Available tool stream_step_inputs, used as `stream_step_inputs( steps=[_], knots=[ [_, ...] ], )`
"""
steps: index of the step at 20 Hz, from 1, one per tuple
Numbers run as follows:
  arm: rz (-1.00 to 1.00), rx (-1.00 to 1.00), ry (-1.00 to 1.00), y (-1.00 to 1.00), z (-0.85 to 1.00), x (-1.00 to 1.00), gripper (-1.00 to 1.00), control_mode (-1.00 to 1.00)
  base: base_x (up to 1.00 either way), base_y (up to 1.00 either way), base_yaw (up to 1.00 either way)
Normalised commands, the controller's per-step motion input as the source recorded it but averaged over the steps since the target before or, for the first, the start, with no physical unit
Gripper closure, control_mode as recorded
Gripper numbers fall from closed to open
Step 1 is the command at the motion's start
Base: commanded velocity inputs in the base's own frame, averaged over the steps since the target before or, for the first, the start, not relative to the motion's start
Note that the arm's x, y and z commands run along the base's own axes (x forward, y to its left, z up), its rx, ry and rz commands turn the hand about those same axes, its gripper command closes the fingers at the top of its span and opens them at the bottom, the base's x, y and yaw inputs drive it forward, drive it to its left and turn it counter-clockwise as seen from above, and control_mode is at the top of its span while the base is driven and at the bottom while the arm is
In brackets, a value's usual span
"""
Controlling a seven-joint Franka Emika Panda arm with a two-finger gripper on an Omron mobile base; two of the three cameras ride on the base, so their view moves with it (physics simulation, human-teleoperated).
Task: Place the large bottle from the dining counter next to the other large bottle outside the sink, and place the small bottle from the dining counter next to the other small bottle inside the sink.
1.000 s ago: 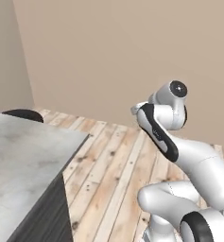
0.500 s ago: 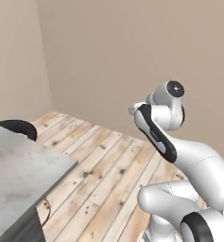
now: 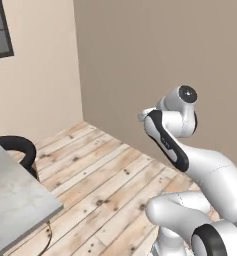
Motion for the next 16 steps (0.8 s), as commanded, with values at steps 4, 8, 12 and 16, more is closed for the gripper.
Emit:
stream_step_inputs(
  steps=[4,8,12,16],
  knots=[
    [0.0,0.0,0.0,0.0,0.0,0.0,-1.0,1.0,1.0,-0.37,0.45],
    [0.0,0.0,0.0,0.0,0.0,0.0,-1.0,1.0,1.0,-0.39,0.43],
    [0.0,0.0,0.0,0.0,0.0,0.0,-1.0,1.0,0.94,-0.37,0.42],
    [0.0,0.0,0.0,0.0,0.0,0.0,-1.0,1.0,0.67,-0.32,0.46]
  ],
)
